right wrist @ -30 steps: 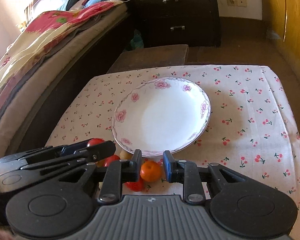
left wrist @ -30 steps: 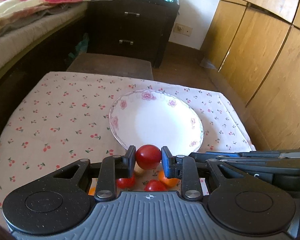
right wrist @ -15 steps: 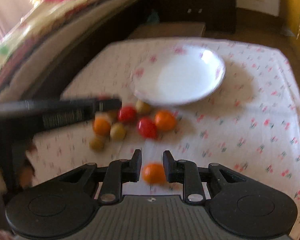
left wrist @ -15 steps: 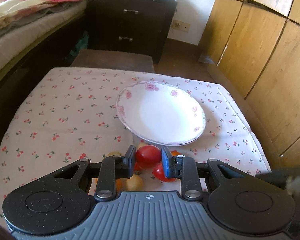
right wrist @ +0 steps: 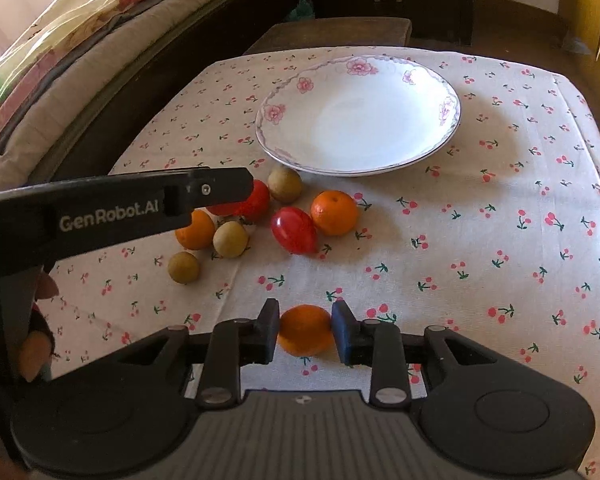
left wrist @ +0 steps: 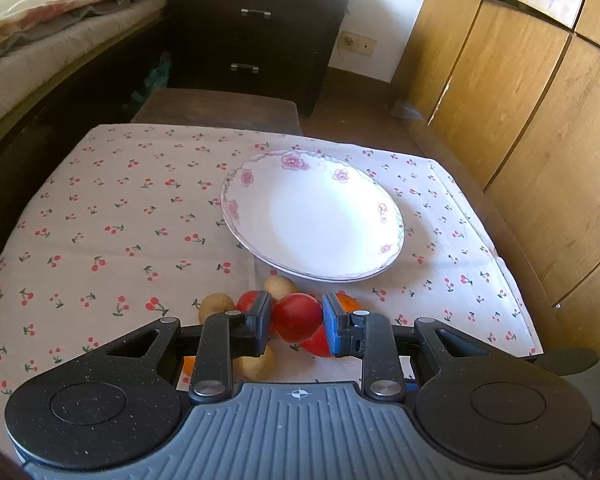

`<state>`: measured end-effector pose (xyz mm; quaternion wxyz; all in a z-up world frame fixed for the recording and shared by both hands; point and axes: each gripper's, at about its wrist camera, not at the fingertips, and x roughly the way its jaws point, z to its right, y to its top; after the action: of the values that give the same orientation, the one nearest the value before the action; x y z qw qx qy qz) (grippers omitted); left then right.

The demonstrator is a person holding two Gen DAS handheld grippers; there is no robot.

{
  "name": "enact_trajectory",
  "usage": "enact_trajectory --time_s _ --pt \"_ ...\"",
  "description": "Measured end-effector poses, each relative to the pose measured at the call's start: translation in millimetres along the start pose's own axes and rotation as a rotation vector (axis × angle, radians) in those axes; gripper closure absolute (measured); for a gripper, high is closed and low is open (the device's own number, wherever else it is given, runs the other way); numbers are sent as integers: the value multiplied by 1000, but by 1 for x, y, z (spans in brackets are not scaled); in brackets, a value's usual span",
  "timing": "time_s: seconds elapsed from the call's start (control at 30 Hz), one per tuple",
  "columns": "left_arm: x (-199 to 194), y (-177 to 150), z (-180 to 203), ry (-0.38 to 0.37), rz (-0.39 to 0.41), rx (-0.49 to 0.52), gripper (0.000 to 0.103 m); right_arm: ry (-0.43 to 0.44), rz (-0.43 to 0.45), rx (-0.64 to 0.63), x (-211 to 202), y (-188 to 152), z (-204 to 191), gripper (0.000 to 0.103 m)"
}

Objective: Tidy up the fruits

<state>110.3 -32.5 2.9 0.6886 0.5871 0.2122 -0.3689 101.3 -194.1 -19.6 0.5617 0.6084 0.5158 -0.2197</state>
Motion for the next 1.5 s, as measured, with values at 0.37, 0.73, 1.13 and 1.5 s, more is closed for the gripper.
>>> enact_trajectory --time_s 0.37,0.73,1.13,1.5 --pt "1 0 -1 -8 -5 -3 68 28 -35 26 8 2 1 69" --pt "1 -5 -6 -20 -51 25 66 -16 -47 -66 13 -11 -14 69" --pt "2 -31 -38 55 -144 -20 66 -3 -6 -53 -2 -10 -12 70" --pt "7 -29 -33 82 -134 -13 61 -8 -3 -30 0 -7 -8 70"
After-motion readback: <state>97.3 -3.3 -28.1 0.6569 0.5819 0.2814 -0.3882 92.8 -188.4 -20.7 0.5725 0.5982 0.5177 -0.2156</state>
